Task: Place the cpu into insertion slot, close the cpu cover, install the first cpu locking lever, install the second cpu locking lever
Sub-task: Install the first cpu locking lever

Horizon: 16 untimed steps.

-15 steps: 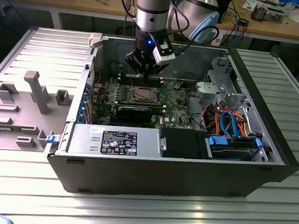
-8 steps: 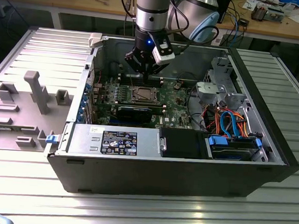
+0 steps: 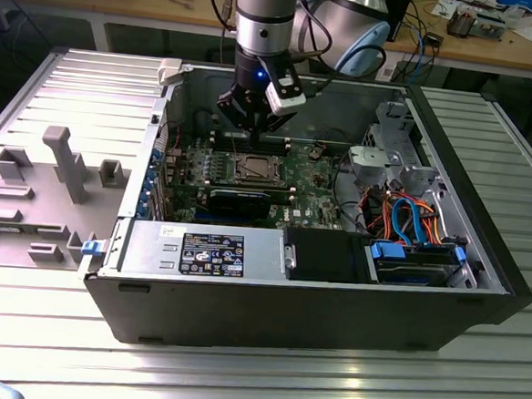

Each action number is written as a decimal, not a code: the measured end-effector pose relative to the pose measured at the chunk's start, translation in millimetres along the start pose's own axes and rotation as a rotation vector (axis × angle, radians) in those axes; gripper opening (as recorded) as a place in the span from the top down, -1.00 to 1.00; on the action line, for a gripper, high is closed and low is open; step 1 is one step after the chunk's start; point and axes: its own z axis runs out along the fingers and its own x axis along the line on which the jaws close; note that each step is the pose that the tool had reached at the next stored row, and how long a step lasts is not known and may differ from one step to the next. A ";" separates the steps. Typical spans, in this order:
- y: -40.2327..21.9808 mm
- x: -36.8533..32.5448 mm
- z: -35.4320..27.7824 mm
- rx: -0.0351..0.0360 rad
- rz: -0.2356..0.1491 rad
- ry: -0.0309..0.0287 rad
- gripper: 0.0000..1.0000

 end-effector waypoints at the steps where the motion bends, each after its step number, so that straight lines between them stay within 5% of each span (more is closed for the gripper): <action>1: -0.1 0.9 0.0 0.0000 0.000 0.0000 0.79; 16: -0.5 11.0 -0.3 0.0000 0.000 0.0000 0.79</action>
